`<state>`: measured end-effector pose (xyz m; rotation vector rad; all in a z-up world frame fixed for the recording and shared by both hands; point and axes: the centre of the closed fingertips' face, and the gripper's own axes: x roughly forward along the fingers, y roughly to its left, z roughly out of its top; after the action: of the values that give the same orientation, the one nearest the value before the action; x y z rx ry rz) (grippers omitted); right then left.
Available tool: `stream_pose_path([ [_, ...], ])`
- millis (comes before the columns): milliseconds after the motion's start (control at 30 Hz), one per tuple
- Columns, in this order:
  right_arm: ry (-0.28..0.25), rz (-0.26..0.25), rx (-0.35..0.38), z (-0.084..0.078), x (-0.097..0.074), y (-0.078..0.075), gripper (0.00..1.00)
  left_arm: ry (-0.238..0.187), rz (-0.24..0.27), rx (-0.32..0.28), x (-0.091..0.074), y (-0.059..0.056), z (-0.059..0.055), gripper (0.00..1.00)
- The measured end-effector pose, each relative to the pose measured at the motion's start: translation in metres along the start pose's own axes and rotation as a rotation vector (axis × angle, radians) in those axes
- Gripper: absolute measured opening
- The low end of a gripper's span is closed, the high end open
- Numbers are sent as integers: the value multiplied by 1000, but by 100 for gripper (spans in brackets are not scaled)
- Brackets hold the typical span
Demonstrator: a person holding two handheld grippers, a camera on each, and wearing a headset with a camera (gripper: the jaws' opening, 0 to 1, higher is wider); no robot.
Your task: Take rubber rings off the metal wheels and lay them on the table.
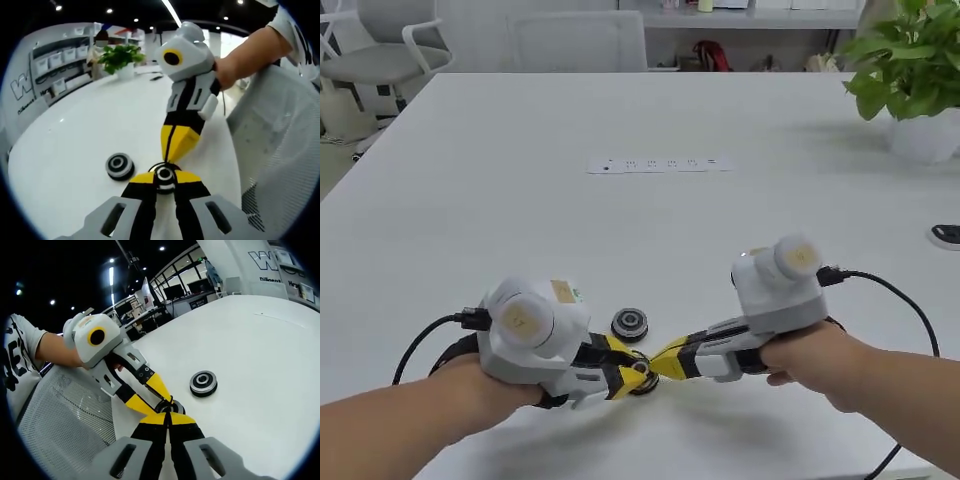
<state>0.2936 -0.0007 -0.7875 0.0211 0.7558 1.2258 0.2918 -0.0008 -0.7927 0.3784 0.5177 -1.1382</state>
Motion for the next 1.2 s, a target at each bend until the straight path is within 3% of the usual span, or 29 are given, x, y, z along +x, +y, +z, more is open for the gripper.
stream_pose_path([
  [467,-20,2,17,3,0,-3,0,-2,-18,9,-2,-2,3,19],
  [667,-28,4,22,6,-1,-3,0,-14,-42,23,-5,-8,8,28],
  [1200,-48,12,36,9,-3,-3,0,-98,-33,-12,-40,-6,25,39],
])
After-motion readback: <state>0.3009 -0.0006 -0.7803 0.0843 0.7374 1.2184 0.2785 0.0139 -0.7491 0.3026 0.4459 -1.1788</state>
